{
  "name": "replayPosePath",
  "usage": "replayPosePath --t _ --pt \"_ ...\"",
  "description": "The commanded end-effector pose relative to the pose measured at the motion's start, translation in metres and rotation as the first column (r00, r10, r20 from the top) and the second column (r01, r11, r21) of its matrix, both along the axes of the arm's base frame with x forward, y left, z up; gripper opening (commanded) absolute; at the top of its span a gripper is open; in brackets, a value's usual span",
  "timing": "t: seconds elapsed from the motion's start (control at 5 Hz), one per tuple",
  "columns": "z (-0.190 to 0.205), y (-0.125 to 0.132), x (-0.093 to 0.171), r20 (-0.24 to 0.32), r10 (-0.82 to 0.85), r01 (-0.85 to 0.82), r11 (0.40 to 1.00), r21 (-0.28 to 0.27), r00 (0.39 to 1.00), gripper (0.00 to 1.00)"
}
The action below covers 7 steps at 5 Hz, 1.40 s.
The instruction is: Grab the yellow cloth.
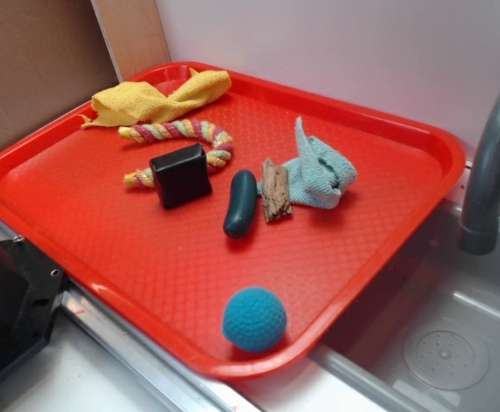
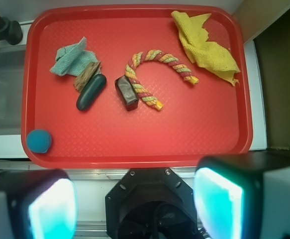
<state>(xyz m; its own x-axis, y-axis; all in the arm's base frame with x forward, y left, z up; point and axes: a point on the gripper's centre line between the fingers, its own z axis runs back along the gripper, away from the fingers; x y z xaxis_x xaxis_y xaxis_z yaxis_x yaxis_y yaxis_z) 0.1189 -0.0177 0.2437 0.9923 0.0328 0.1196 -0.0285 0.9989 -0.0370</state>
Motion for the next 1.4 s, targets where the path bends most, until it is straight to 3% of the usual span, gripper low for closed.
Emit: replayPosePath --t 0.0,0.2,0.4,0.8,1.0,1.2 --pt "0.000 0.000 0.000 0.000 0.000 0.000 1.000 0.000 1.000 1.00" --pt "-0.049 0.043 0.034 -0.020 -0.002 0.004 0.995 0.097 1.000 1.00" --pt "-0.071 0.069 0.070 0.018 -0.060 0.057 0.988 0.141 0.998 1.00" --pt "-0.125 0.104 0.143 0.046 -0.218 0.208 0.966 0.155 0.975 1.00" --pt "-0.153 0.125 0.168 0.021 -0.267 0.261 0.955 0.141 0.964 1.00" --pt "-0.160 0.141 0.177 0.022 -0.282 0.275 0.948 0.160 0.959 1.00"
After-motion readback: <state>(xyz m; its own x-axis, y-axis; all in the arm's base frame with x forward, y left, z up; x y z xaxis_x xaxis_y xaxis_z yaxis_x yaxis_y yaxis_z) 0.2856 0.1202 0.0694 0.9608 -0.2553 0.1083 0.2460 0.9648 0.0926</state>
